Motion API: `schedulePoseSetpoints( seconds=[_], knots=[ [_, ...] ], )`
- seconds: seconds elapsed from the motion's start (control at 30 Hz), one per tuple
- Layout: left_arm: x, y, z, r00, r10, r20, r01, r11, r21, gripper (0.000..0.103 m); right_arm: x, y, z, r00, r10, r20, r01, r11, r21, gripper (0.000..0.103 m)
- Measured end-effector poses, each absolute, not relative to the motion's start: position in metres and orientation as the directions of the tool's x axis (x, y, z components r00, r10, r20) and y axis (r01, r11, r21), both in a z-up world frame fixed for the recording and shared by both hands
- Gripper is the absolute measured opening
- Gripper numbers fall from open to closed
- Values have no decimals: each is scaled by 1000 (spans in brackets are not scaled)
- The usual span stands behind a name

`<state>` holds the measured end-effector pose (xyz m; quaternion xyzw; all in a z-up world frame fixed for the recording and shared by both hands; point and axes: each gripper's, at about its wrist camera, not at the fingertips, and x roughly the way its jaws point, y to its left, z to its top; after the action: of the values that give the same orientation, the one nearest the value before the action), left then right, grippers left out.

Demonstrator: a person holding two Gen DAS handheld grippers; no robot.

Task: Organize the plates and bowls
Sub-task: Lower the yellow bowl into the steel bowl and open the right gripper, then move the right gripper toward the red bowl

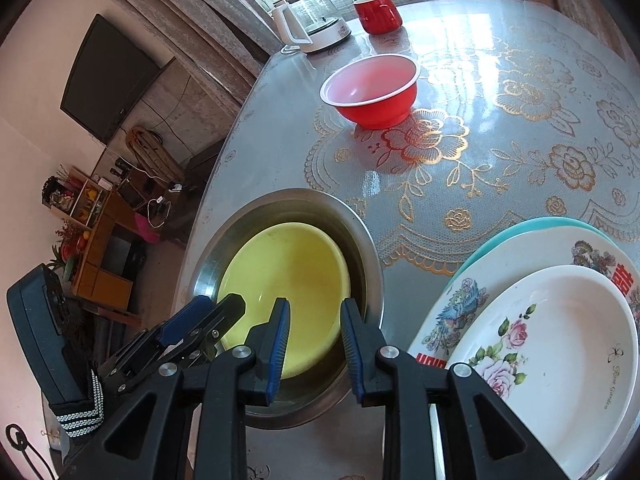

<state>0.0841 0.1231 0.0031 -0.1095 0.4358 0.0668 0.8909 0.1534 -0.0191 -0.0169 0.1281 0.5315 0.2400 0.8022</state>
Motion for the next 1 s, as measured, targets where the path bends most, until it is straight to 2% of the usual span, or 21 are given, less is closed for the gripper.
schedulePoseSetpoints(
  seconds=[0.13,0.6,0.77,1.0],
  knots=[
    [83,123,11,633,49,-772,-219,969,-118,52,152,-21,-14,328,529,-783,-251,847,468,26],
    [98,117,14,618,8,-786,-202,968,-150,74,173,-47,-1,399,489,-776,-207,872,443,31],
    [108,116,14,606,-2,-796,-204,966,-157,76,195,-58,5,445,439,-780,-187,898,399,32],
    [123,116,19,605,4,-796,-210,966,-154,78,240,-70,7,460,453,-763,-120,884,452,33]
  ],
)
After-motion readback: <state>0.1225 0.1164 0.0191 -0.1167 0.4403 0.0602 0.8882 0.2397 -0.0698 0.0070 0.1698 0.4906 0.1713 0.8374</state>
